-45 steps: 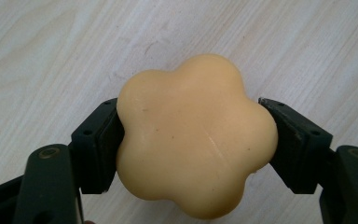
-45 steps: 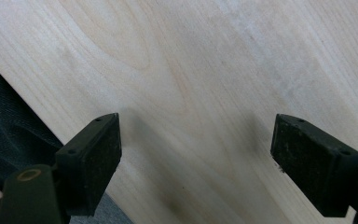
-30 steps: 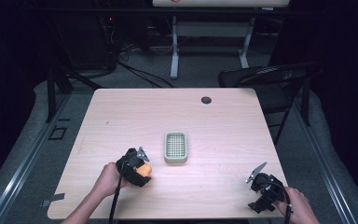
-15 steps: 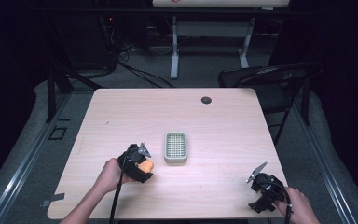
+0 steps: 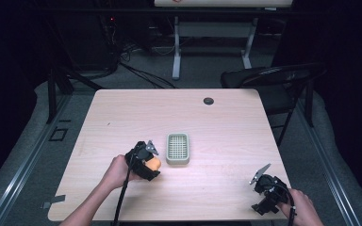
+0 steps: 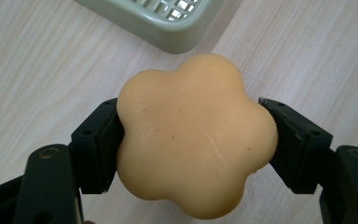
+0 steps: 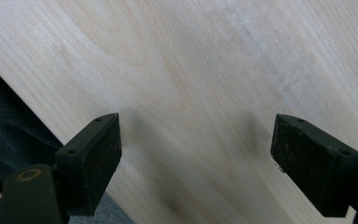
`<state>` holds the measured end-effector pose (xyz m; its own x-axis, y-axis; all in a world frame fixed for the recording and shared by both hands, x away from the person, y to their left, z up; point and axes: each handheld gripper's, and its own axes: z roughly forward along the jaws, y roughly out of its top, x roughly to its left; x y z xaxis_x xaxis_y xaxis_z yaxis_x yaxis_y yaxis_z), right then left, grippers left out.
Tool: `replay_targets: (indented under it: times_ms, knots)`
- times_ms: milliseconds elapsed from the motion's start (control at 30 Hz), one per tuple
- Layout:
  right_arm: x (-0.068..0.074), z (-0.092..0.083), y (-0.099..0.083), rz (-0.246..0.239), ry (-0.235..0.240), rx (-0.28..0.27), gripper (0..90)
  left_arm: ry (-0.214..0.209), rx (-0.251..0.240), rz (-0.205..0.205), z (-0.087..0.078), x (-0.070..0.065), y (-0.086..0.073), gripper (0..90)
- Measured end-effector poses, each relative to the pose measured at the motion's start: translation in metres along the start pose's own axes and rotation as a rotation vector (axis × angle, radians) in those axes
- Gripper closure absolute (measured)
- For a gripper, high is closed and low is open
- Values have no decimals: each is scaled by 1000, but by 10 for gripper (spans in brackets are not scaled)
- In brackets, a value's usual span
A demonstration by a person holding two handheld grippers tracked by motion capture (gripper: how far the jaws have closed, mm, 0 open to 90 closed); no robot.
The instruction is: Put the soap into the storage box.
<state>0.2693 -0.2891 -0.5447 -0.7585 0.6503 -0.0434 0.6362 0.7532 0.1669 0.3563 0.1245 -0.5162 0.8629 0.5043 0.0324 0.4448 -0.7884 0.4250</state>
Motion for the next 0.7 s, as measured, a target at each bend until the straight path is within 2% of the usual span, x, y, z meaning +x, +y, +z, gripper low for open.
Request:
replay_targets:
  times_ms: [233, 700]
  knots:
    - [0, 1, 0, 1, 1, -4, 158, -5, -1, 29, -1, 0, 14, 274]
    - [0, 0, -1, -2, 3, -6, 158, -5, -11, 48, -6, 8, 42, 273]
